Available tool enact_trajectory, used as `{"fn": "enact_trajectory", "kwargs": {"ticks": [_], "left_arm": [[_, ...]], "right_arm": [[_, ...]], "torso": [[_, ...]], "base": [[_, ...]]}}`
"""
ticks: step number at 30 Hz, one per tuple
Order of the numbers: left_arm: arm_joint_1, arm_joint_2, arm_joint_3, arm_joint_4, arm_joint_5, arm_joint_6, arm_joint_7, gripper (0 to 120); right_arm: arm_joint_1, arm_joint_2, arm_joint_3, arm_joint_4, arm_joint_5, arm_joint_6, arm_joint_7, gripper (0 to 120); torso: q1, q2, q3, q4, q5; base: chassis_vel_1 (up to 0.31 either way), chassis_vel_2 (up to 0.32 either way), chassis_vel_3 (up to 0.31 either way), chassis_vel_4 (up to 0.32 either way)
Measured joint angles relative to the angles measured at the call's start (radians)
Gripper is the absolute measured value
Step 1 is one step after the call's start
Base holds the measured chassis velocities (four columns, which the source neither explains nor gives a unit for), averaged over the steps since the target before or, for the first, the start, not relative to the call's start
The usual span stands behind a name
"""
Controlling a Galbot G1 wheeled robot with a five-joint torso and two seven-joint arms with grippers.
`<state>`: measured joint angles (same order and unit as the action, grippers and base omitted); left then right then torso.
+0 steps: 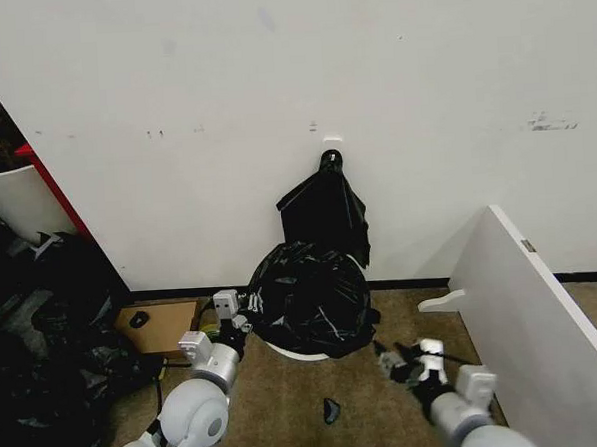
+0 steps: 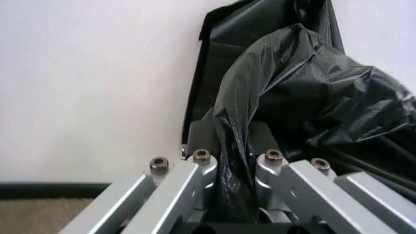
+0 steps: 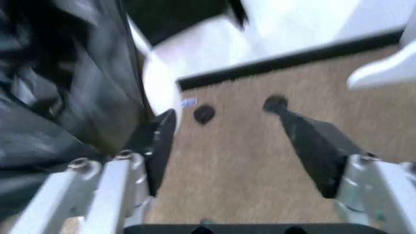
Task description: Place the garbage bag over the trash bin.
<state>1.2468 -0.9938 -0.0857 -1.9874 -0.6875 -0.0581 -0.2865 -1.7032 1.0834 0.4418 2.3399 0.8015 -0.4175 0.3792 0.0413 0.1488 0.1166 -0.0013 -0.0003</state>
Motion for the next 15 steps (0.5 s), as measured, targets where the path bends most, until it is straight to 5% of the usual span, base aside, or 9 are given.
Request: {"fn": "enact_trajectory", "kwargs": {"ticks": [7,15], "left_arm": [[0.000,0.004,0.013,0.012,0.099,-0.027,0.053,4],[0.011,0.013,0.020,0.009,0.143,-0.047,0.088,4]], "right_arm": [[-0.018,-0.129,0.063,0.090,-0.102,0.010,-0.268,94],[0.146,-0.230,-0.094,0.092,-0.053,-0.080,-0.331,100]], "torso": [[0.000,0.000,0.000,-0.0002,-0.0001],[0.000,0.000,0.000,0.0006,0.0002]], "base": [[0.000,0.000,0.000,0.000],[0.000,0.000,0.000,0.000]]}}
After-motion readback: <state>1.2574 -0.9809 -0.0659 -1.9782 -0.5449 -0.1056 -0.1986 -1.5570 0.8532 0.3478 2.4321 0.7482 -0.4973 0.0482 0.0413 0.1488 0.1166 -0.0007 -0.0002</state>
